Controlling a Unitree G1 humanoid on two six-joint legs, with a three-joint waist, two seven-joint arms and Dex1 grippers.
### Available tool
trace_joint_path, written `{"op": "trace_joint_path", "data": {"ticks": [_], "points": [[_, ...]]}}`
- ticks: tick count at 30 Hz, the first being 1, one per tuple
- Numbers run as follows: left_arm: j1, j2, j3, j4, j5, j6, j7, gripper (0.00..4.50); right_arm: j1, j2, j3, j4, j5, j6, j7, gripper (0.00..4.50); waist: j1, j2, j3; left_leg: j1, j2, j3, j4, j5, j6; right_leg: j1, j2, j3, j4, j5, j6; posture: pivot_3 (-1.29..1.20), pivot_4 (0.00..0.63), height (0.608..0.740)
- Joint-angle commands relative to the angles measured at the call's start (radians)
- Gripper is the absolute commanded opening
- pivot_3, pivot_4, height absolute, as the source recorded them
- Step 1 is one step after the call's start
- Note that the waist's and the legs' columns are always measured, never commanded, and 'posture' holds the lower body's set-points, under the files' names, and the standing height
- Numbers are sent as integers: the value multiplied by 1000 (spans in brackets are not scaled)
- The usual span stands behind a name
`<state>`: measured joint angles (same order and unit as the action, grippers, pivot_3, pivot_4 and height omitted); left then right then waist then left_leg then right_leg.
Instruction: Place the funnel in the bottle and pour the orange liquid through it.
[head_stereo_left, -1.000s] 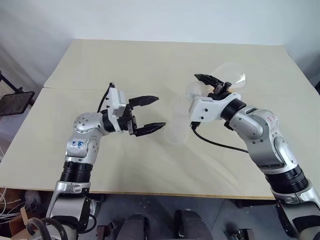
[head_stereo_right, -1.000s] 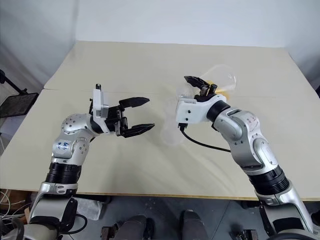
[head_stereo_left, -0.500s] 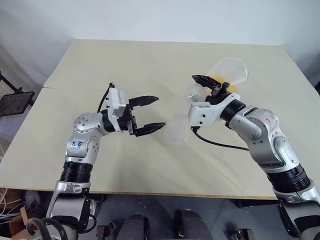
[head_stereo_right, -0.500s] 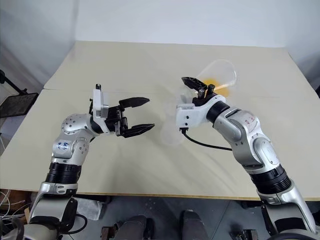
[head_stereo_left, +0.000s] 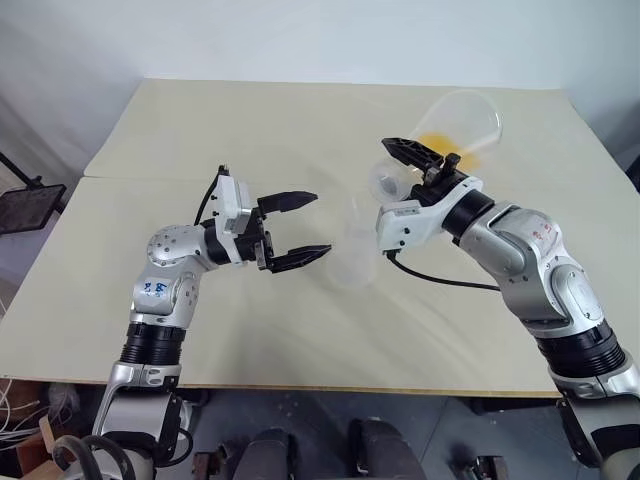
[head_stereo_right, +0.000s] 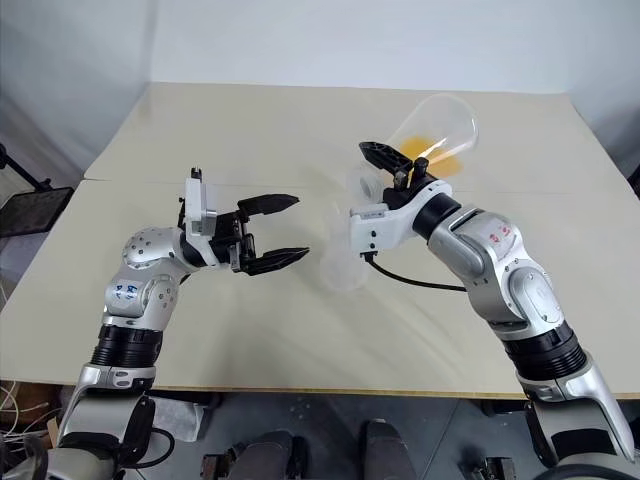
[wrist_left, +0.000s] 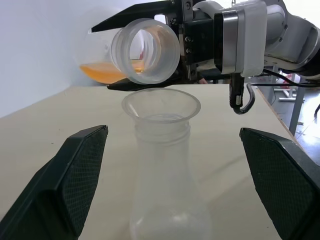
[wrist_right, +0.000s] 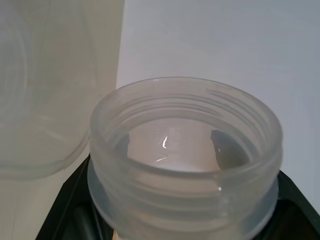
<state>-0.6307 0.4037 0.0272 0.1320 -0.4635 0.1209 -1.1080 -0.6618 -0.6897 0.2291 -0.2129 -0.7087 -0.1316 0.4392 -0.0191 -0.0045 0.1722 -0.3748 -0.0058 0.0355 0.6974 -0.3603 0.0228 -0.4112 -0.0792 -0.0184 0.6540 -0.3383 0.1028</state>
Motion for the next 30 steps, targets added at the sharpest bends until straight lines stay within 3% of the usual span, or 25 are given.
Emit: {"op": "trace_joint_path", "data": {"ticks": [1, 30], "points": [[-5, -4, 8, -13, -9, -19, -1, 4500, -30, -15, -47, -20, -11, -16, -27, 2482, -4, 0, 0, 0, 0, 0, 0, 0, 0, 0, 0, 0, 0, 0, 0, 0, 150, 740], [0, -12, 7, -16, -9, -17, 4, 4500, -35, -14, -43, 7, -64, -59, -61, 2482, -9, 0, 0, 0, 0, 0, 0, 0, 0, 0, 0, 0, 1, 0, 0, 0, 150, 740]]}}
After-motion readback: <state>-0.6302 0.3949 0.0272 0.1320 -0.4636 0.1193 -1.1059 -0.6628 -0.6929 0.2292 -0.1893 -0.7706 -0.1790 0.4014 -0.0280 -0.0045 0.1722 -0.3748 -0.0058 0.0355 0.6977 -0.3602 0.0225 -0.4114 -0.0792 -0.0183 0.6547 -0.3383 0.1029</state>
